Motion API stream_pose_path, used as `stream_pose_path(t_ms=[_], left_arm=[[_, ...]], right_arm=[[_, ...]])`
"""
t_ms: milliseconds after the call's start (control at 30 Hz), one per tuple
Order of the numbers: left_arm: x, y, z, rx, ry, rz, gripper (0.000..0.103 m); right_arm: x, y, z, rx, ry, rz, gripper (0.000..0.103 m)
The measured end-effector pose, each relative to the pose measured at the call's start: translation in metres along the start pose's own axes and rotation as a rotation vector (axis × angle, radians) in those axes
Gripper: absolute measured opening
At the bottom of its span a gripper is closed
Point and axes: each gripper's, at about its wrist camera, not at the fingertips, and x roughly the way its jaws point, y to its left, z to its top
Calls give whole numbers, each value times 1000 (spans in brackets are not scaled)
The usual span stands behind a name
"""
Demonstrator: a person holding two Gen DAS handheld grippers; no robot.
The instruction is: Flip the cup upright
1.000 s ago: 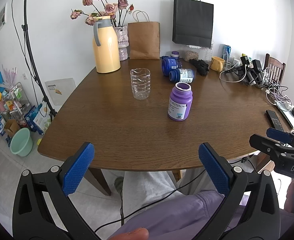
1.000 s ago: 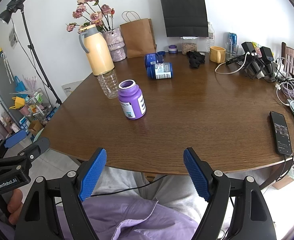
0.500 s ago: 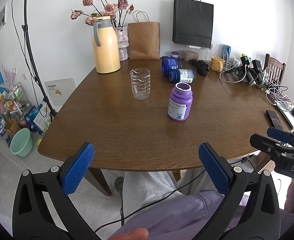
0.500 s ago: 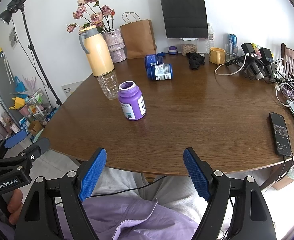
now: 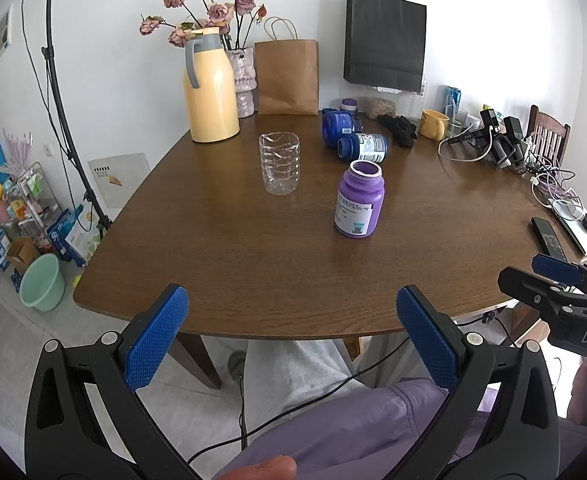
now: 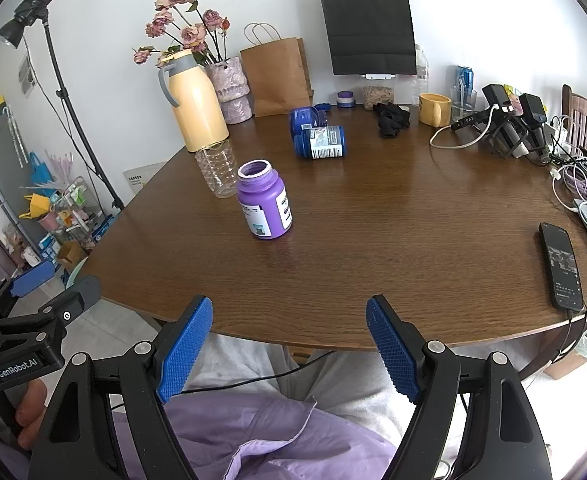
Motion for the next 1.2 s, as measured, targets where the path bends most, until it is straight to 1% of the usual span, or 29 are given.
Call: stream_pose_path(t_ms=[133, 200, 267, 333, 433, 533, 600, 633, 700, 733, 767, 833, 867, 933, 967, 1000, 1067, 1100, 1200], left_arm=[[3, 1, 1, 2, -7, 12, 103], [10, 3, 5, 3, -17, 27, 103], [24, 7, 11, -9, -9, 25, 103], [40, 12, 20, -35, 12, 17, 103], [63, 13, 39, -31, 23, 13, 103], [81, 14, 65, -11, 12, -22, 103], [94, 16, 85, -8, -5, -31, 103], [102, 15, 97, 3, -23, -47, 103], [118, 15, 114, 10, -32, -59, 103], [128, 15, 124, 13, -31, -72, 103], [138, 15, 134, 15, -29, -94, 103], [155, 14, 152, 13, -20, -126, 103], [162, 12, 162, 22, -20, -152, 103], [174, 8, 179, 32, -21, -203, 103], [180, 5, 187, 37, -19, -227, 103], [186, 4, 193, 35, -15, -233, 103], [196, 4, 202, 29, -9, -230, 103], [201, 4, 204, 28, -7, -232, 103], [216, 9, 207, 12, 13, -226, 103]], right_arm=[[3, -3, 0, 3, -4, 0, 83], [9, -8, 0, 19, -7, 16, 83], [21, -13, 2, 21, -2, 22, 83], [40, -19, 8, 12, 10, -4, 83], [64, -31, 28, 1, 18, -32, 83], [85, -48, 62, -8, 2, -11, 83], [99, -50, 89, -86, -22, -28, 83], [107, -49, 103, -155, -40, -35, 83], [124, -45, 127, -265, -36, -66, 85], [134, -42, 140, -318, -28, -59, 88], [144, -39, 150, -367, -7, -46, 88], [170, -32, 174, -474, 70, -29, 88], [184, -29, 186, -539, 114, 0, 88], [207, -25, 203, -645, 170, 54, 88], [218, -23, 211, -699, 194, 49, 88], [236, -20, 222, -788, 232, 32, 88], [264, -20, 233, -923, 297, 37, 88], [280, -20, 240, -963, 340, 38, 88], [313, -19, 258, -1017, 410, 52, 86]])
